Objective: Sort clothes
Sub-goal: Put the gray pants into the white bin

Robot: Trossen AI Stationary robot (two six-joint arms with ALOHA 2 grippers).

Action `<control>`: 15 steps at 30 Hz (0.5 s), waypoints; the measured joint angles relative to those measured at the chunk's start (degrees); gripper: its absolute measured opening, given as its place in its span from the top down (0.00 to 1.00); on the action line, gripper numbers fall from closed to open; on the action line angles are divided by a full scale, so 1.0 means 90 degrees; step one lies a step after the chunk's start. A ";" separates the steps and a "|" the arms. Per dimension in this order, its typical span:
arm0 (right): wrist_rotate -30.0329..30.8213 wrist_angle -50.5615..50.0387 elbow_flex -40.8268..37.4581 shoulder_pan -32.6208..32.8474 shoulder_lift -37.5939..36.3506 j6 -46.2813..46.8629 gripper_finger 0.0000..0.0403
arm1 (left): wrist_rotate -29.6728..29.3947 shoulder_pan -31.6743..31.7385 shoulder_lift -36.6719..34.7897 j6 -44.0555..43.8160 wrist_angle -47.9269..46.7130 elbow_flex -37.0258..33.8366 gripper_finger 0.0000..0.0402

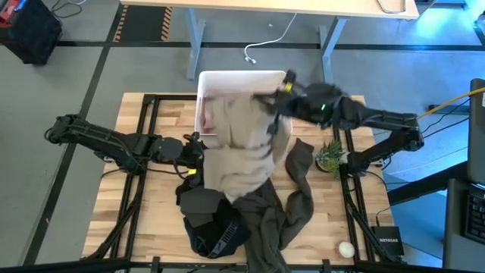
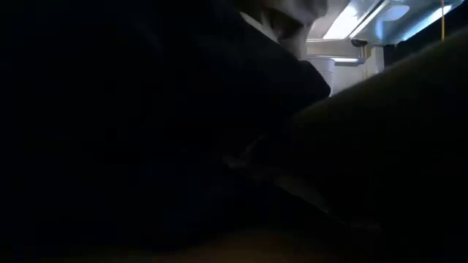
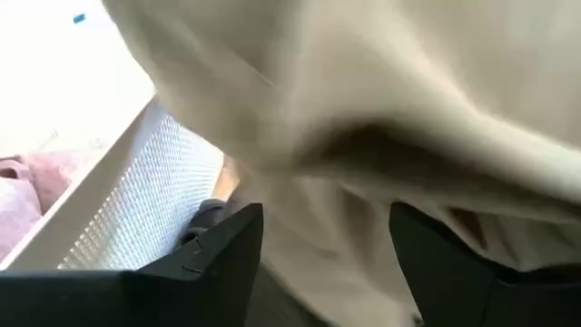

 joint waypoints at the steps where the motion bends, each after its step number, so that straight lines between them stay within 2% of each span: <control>1: 0.0000 -0.0028 0.0112 -0.0161 0.0000 -0.0063 1.00 | 0.0000 -0.0001 0.0000 -0.0061 0.0004 0.0000 0.41; 10: -0.0171 0.0317 0.0318 -0.1607 0.0022 -0.0118 1.00 | -0.0048 -0.0001 0.0000 -0.0143 0.0089 0.0000 0.41; 15: -0.0220 0.0820 0.0331 -0.2109 0.0231 -0.0085 1.00 | -0.0145 -0.0001 0.0000 -0.0121 0.0103 0.0000 0.41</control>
